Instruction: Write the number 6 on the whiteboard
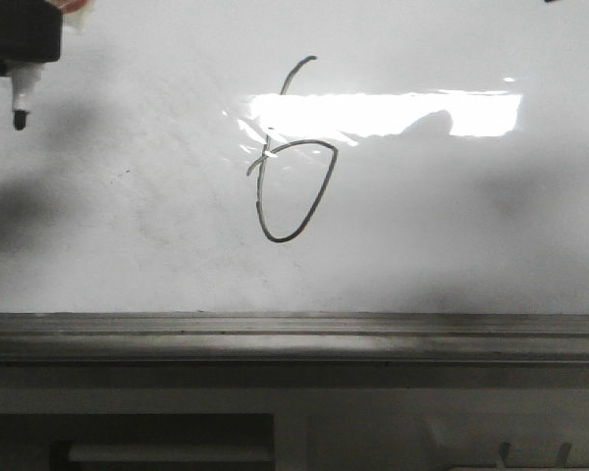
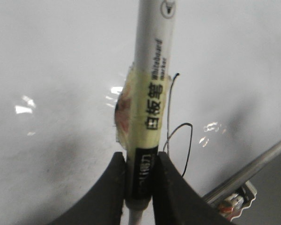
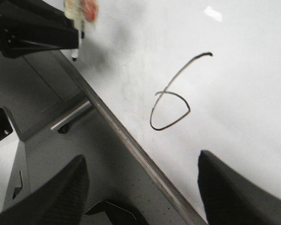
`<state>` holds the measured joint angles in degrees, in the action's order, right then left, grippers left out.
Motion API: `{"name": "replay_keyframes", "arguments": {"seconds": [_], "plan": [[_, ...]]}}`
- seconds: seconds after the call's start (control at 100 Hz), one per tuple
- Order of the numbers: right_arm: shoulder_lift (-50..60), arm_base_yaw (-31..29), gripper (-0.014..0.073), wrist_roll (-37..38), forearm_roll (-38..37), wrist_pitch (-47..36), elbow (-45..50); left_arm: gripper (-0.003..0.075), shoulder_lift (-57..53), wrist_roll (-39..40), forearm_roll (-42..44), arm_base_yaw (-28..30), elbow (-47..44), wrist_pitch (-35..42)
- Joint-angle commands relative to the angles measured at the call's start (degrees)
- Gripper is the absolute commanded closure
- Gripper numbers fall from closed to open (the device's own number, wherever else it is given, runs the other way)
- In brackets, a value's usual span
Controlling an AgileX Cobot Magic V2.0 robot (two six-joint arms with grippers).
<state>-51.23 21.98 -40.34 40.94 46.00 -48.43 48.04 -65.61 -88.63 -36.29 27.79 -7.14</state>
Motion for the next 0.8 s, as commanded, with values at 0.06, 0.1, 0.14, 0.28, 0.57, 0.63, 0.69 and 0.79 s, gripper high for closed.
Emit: {"name": "replay_keyframes", "arguments": {"seconds": [0.06, 0.1, 0.14, 0.28, 0.57, 0.63, 0.69, 0.79], "plan": [[3.9, -0.5, 0.0147, 0.7, 2.5, -6.4, 3.3, 0.0741, 0.4, 0.8, -7.2, 0.0, -0.4, 2.0], [4.4, -0.5, 0.0148, 0.7, 2.9, -6.6, 4.0, 0.0741, 1.5, 0.8, -7.3, 0.0, -0.4, 2.0], [4.5, -0.5, 0.0148, 0.7, 3.1, -6.9, 4.4, 0.0741, 2.5, 0.8, -7.3, 0.0, -0.2, 2.0], [4.5, -0.5, 0.0148, 0.7, 3.5, -7.1, 4.9, 0.0741, 7.5, 0.5, -7.4, 0.0, 1.1, 2.0], [4.5, -0.5, 0.0148, 0.7, 3.5, -7.2, 4.9, 0.0741, 13.0, 0.1, -6.6, 0.0, 4.2, 1.3], [4.5, -0.5, 0.0148, 0.7, 3.5, -7.3, 4.9, 0.0741, 13.2, -0.5, -5.5, 0.0, 4.7, 0.4], [4.4, -0.5, 0.0148, 0.7, 3.5, -7.5, 4.9, 0.0741, 13.2, -1.0, -5.5, 0.0, 4.8, 0.4], [4.4, -0.5, 0.0148, 0.7, 3.5, -7.7, 4.9, 0.0741, 13.2, -1.0, -5.6, 0.0, 4.8, 0.6]]}}
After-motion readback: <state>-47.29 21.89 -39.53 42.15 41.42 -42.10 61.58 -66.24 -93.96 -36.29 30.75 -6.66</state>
